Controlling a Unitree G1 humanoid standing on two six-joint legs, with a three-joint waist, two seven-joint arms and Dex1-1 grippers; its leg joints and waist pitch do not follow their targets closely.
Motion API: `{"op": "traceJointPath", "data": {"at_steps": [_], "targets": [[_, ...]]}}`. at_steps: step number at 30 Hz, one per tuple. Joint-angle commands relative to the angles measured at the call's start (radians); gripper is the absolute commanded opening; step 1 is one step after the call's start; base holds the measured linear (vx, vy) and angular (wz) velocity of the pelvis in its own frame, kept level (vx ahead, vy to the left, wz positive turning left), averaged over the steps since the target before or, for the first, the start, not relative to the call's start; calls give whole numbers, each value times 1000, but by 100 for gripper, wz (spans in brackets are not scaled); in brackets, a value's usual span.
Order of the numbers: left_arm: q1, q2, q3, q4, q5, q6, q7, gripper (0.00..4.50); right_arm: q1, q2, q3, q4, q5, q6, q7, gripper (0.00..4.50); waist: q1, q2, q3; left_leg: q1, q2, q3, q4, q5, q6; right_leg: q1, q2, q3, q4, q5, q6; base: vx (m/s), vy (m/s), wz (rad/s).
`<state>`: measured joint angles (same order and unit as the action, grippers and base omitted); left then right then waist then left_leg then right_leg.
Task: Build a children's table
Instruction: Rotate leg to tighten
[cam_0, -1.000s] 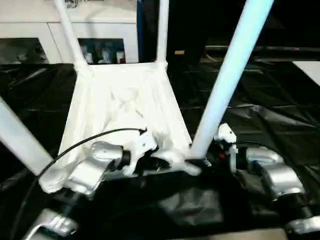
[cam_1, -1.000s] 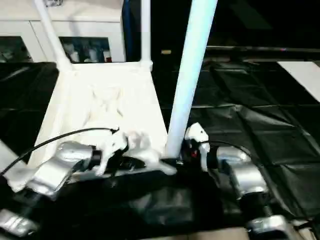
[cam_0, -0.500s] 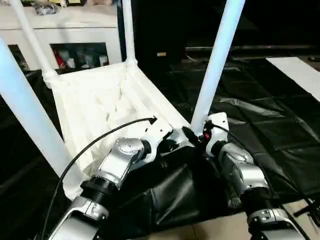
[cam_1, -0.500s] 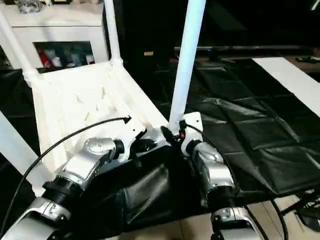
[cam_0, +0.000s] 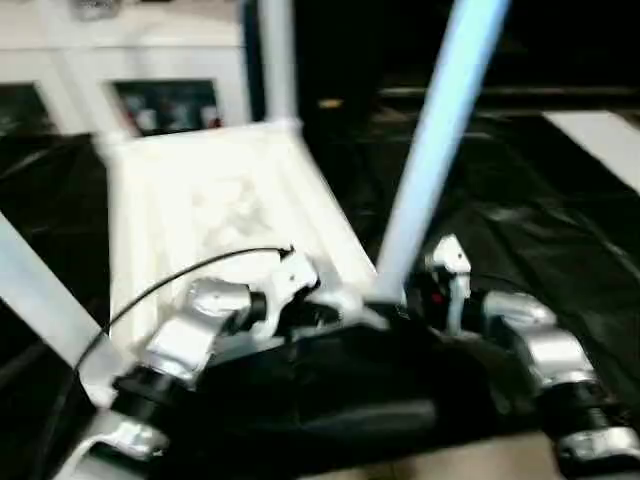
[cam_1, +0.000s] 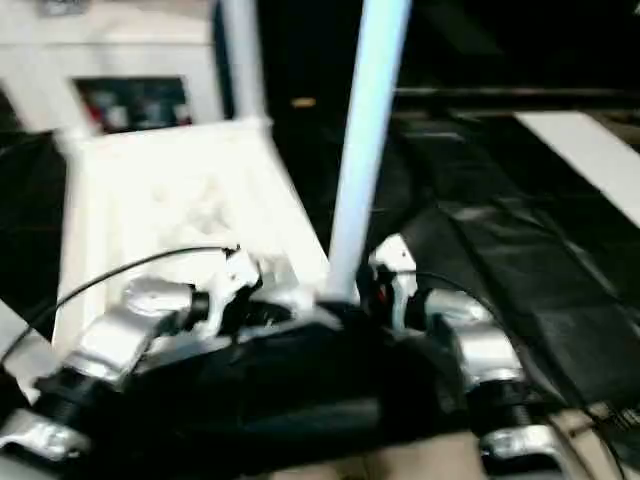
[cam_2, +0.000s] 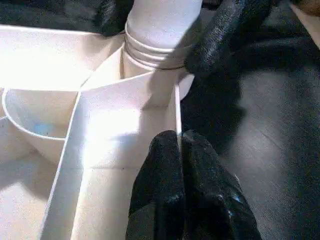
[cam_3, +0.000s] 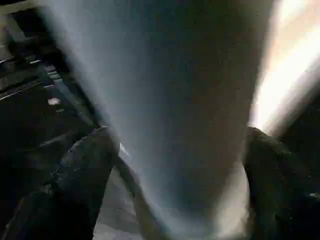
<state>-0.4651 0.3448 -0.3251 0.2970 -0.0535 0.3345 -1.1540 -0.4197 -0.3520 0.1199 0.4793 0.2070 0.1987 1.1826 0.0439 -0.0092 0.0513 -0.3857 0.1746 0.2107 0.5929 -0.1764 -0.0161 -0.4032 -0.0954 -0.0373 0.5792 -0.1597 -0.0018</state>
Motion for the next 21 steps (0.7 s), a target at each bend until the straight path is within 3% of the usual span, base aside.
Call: {"op": "traceJointPath", "data": {"at_steps": [1,3,5,12,18,19,21], "targets": [[-6,1,-35,-50,-32,9,-65,0,-8,-8,38,-18,5,15,49,390,4,-9,-63,38,61,-19,-74,-255,45,20,-47,34,-58,-241,-242,0,0,0],[-6,6,-31,-50,-32,7,-69,0,-11,-11,38,-18,8,15,52,390,8,-7,-65,29,61,-19,-75,-197,53,29,-46,30,-48,-189,-247,0,0,0],[-7,18,-28,-49,-30,2,-75,0,-20,-14,39,-18,15,22,59,356,10,-10,-67,28,60,-19,-73,-178,55,33,-46,27,-43,-165,-253,0,0,0],[-5,16,-28,-54,-34,6,-68,0,-11,-3,54,-32,18,37,88,306,14,-9,-63,32,62,-21,-77,-237,25,29,-49,29,-54,-272,-227,0,0,0],[-8,-7,-24,-34,-10,-4,-9,0,10,22,50,-37,25,26,54,270,13,-10,-63,31,60,-23,-79,-253,11,29,-50,31,-57,-288,-213,0,0,0],[-15,-18,-18,-17,3,-9,27,0,13,35,40,-29,26,18,24,269,12,-10,-62,30,60,-23,-79,-253,10,29,-50,31,-58,-292,-210,0,0,0],[-52,-95,33,63,26,-4,193,0,-10,109,-9,86,-41,-39,-243,267,7,-10,-59,31,58,-23,-79,-272,-2,23,-50,32,-63,-323,-203,0,0,0]]}}
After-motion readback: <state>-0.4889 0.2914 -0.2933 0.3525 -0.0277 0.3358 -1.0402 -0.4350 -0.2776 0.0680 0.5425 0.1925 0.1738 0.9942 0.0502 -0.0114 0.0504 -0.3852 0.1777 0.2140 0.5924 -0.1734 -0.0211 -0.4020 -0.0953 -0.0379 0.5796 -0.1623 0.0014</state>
